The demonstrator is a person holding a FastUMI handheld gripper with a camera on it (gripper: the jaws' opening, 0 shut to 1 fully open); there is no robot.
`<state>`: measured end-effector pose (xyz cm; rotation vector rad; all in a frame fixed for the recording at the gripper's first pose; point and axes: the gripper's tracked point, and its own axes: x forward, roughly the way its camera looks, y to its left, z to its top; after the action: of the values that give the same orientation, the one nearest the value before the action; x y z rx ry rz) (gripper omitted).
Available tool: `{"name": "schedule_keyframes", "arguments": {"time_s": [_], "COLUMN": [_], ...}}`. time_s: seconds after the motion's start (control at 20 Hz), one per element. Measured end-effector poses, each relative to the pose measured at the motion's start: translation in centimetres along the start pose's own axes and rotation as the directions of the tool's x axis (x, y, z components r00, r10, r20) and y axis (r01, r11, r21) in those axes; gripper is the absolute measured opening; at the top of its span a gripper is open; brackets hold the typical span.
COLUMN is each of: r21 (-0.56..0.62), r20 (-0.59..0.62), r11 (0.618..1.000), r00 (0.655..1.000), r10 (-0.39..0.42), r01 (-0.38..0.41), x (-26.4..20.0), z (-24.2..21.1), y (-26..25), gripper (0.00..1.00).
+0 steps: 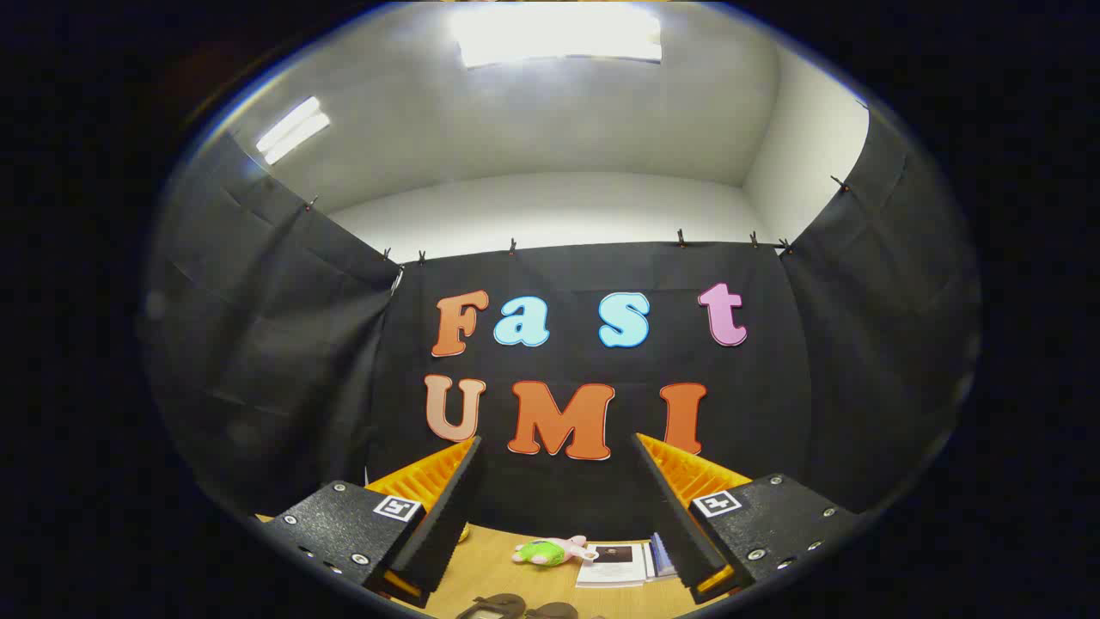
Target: Open the storage box then place both shoes into the box .Put the left shoe in first, then the right shoe, with the right side of both shoes facing outward in a uniform manner.
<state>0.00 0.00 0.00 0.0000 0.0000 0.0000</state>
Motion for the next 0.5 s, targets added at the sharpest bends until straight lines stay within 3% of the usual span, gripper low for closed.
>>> {"name": "schedule_keyframes", "arguments": {"time_s": [0.5], "r21": [0.004], "r20": [-0.005], "r11": [1.0], "r00": [1.0], "r10": [0.018], "r01": [-0.018], "x": [-0.35], "z": [0.01], "y": [0.02], "gripper": [0.99]}}
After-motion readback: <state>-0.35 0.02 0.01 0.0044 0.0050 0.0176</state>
